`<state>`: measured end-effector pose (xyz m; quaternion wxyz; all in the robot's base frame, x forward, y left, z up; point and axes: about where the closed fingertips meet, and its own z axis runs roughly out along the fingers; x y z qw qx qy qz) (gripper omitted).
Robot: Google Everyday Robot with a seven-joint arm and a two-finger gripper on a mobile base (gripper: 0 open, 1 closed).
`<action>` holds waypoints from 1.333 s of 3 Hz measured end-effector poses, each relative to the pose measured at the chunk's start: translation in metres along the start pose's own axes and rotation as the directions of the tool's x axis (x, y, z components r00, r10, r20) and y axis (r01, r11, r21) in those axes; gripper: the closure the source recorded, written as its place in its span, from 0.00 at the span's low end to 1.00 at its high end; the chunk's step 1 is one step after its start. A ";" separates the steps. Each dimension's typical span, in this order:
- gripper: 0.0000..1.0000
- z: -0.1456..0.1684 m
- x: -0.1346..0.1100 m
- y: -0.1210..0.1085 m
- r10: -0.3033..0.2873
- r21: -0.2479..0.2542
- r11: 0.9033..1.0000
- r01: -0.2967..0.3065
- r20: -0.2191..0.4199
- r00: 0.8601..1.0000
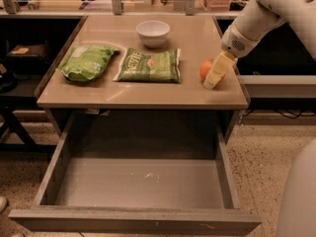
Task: Place orange into top drawer
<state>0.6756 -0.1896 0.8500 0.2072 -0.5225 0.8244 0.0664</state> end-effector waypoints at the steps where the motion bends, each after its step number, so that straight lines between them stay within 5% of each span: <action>1: 0.18 0.000 0.000 0.000 0.000 -0.001 1.000 0.000 -0.001 1.000; 4: 0.88 0.000 0.000 0.000 0.000 -0.001 1.000 0.000 -0.001 1.000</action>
Offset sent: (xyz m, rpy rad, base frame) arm 0.0000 0.0001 -0.0001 -0.0003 0.0015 0.0002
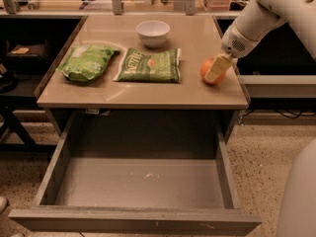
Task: Place orange into top drawer
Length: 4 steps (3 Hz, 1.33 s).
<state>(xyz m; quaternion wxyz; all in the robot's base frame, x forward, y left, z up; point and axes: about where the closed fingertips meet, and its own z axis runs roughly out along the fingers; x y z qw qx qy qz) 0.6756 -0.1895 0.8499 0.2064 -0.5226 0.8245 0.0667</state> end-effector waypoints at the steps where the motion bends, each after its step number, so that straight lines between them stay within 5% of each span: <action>1: 1.00 -0.014 0.004 0.016 -0.003 0.026 1.000 0.004 -0.030 1.000; 2: 1.00 -0.042 0.015 0.052 0.036 0.073 0.997 -0.032 -0.057 0.998; 3: 1.00 -0.059 0.027 0.106 0.089 0.068 0.994 -0.083 -0.084 0.993; 4: 1.00 -0.059 0.027 0.105 0.089 0.068 0.994 -0.083 -0.084 0.993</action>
Offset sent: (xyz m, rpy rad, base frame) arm -0.1312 -0.0062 0.0433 -0.1141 -0.0173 -0.1487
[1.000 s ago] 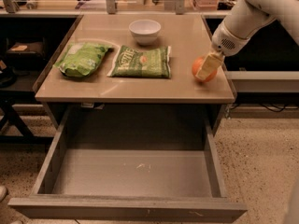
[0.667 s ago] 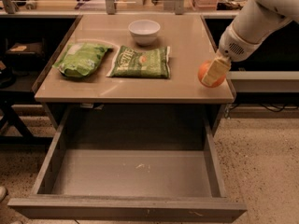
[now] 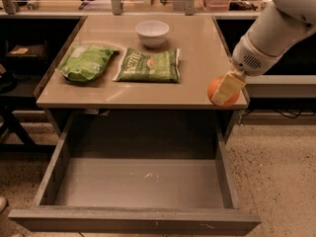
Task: Place orange into top drawer
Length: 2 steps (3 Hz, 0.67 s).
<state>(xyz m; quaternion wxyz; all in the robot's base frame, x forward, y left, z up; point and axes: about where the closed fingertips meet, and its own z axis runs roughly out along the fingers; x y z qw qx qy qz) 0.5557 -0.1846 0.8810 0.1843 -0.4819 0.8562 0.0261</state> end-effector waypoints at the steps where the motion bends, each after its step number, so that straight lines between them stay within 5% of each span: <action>1: 1.00 -0.002 0.002 0.023 -0.011 -0.026 1.000 0.011 0.007 1.000; 2: 1.00 0.004 0.003 0.070 -0.017 -0.093 0.996 0.019 0.019 1.000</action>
Offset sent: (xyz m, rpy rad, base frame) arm -0.1137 0.0697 -0.0424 0.1000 0.1524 0.0956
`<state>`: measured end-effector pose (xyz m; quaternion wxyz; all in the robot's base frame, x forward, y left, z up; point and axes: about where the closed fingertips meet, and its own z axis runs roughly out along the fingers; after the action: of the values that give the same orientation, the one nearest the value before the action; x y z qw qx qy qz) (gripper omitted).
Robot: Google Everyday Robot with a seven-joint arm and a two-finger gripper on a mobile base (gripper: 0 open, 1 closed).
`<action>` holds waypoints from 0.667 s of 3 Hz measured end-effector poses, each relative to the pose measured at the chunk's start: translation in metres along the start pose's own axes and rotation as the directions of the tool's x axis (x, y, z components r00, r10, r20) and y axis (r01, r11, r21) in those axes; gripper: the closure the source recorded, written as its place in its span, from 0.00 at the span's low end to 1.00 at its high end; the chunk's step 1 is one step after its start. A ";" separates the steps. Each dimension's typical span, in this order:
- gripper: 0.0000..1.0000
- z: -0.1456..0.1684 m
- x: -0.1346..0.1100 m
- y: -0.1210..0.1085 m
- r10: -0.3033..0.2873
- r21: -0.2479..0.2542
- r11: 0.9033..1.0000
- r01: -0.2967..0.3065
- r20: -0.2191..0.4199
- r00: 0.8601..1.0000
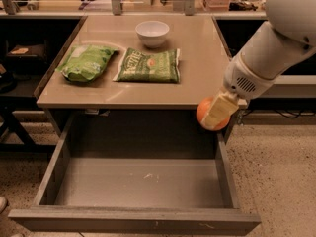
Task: Place orange into top drawer
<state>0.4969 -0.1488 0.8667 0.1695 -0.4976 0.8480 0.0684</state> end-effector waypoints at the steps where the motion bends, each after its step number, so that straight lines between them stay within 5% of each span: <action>1: 1.00 0.031 0.003 0.049 0.011 -0.121 0.993 -0.008 0.022 1.000; 2: 1.00 0.031 0.003 0.049 0.011 -0.121 0.993 -0.008 0.022 1.000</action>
Offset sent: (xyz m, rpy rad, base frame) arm -0.0272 0.0216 -0.0241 0.0512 0.0615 0.0277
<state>0.4599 -0.1184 0.8340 0.1481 -0.5020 0.8427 0.1263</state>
